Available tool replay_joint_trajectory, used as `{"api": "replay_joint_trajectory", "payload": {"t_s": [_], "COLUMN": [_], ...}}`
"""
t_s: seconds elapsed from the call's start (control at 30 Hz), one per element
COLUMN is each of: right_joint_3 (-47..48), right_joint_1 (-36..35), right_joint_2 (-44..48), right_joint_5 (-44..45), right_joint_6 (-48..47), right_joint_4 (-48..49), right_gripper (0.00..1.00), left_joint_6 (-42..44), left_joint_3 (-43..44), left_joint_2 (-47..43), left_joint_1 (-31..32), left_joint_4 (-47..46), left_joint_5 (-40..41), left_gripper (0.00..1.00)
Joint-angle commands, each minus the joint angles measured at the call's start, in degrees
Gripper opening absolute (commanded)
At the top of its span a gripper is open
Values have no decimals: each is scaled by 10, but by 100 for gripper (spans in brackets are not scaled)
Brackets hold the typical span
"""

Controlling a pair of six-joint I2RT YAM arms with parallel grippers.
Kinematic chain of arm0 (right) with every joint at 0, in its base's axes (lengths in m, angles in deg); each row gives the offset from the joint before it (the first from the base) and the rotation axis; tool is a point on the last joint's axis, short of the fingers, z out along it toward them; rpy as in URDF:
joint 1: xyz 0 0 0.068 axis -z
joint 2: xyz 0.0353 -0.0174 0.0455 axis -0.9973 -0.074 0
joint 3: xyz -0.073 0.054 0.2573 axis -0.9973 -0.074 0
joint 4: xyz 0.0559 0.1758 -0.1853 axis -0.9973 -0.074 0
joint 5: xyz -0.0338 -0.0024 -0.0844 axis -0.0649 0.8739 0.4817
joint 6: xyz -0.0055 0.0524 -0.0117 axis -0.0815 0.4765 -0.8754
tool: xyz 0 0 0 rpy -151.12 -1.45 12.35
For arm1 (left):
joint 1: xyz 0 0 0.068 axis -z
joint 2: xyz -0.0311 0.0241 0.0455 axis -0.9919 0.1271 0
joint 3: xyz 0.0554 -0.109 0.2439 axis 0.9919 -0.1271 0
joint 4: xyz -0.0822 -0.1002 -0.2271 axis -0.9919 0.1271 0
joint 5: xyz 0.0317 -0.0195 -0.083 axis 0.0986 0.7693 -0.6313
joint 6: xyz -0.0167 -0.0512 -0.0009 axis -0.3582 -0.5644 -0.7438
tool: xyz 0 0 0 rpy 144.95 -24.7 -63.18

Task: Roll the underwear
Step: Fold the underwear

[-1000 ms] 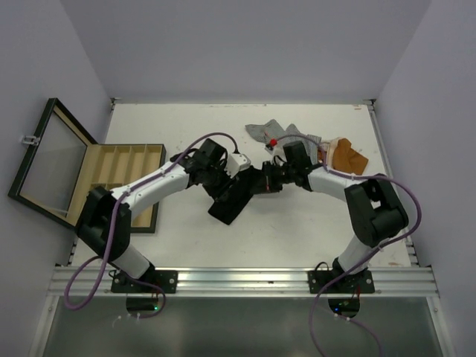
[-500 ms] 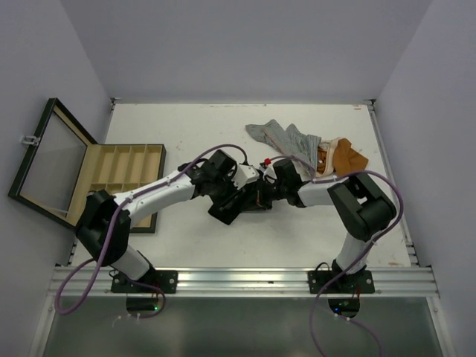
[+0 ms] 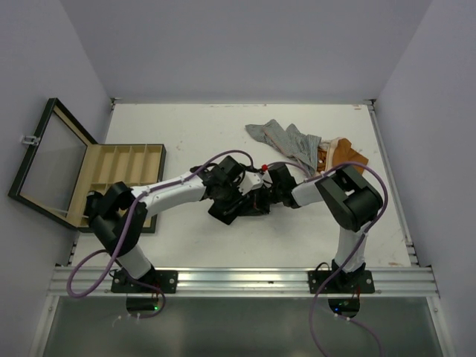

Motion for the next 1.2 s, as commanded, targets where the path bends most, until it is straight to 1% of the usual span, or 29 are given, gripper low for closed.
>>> {"api": "replay_joint_trajectory", "payload": {"t_s": [0.0, 0.27, 0.43, 0.5, 0.53, 0.57, 0.6, 0.67, 0.7, 0.73, 0.77, 0.87, 1.17], "right_joint_3": [15, 18, 22, 22, 22, 21, 20, 18, 18, 18, 18, 18, 17], "right_joint_1": [-1, -1, 0, 0, 0, 0, 0, 0, 0, 0, 0, 0, 0], "right_joint_2": [-6, -16, -19, -20, -20, -20, -19, -18, -17, -17, -18, -17, -9], "right_joint_5": [13, 13, 11, 11, 11, 12, 12, 15, 14, 14, 14, 14, 17], "right_joint_6": [9, 9, 9, 8, 8, 8, 7, 7, 7, 7, 7, 6, 3], "right_joint_4": [12, 8, 7, 7, 6, 6, 5, 5, 4, 4, 4, 3, -1], "right_gripper": [0, 0, 0, 0, 0, 0, 0, 0, 0, 0, 0, 0, 0], "left_joint_6": [-10, -10, -12, -16, -17, -17, -17, -19, -20, -20, -21, -21, -27], "left_joint_3": [-4, -4, -5, -3, -4, -4, -3, -1, 1, 1, 1, 3, 16], "left_joint_2": [7, 21, 33, 37, 34, 32, 30, 21, 17, 13, 2, -17, -24], "left_joint_1": [4, 8, 9, 9, 9, 9, 9, 9, 9, 9, 9, 9, 9], "left_joint_4": [-24, -27, -32, -32, -33, -33, -34, -30, -26, -24, -24, -19, -5], "left_joint_5": [17, 11, 15, 22, 23, 24, 28, 29, 33, 34, 34, 30, -21], "left_gripper": [47, 49, 44, 37, 31, 31, 26, 20, 15, 13, 7, 0, 0]}}
